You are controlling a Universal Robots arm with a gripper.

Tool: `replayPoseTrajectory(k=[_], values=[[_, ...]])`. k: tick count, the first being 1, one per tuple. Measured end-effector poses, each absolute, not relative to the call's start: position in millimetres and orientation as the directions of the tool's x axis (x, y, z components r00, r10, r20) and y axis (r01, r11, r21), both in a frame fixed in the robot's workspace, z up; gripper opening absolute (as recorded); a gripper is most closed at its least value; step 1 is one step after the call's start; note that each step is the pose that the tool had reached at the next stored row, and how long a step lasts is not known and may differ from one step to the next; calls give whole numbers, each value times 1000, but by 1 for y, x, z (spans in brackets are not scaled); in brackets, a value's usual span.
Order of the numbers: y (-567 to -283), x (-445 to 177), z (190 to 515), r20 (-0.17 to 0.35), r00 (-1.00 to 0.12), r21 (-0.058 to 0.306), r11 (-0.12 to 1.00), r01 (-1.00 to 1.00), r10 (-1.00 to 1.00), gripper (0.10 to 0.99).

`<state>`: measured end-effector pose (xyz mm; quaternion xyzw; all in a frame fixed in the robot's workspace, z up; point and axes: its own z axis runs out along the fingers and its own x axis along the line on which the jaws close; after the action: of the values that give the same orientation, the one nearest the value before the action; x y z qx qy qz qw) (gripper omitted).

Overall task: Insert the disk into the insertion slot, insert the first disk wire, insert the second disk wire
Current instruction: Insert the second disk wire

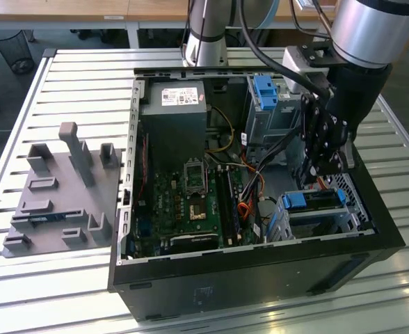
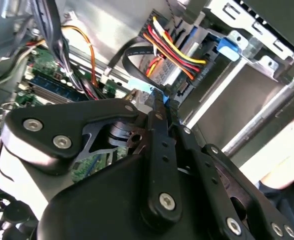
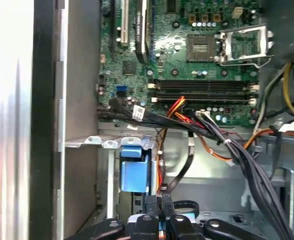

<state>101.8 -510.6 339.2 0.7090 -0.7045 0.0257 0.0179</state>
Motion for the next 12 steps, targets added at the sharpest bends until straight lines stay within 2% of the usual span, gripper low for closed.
replayPoseTrajectory(k=[3,12], values=[[-514,102,339,38,6,-11,-7,-1000,-999,161],[-520,102,339,36,6,-11,-7,-1000,-999,161]])
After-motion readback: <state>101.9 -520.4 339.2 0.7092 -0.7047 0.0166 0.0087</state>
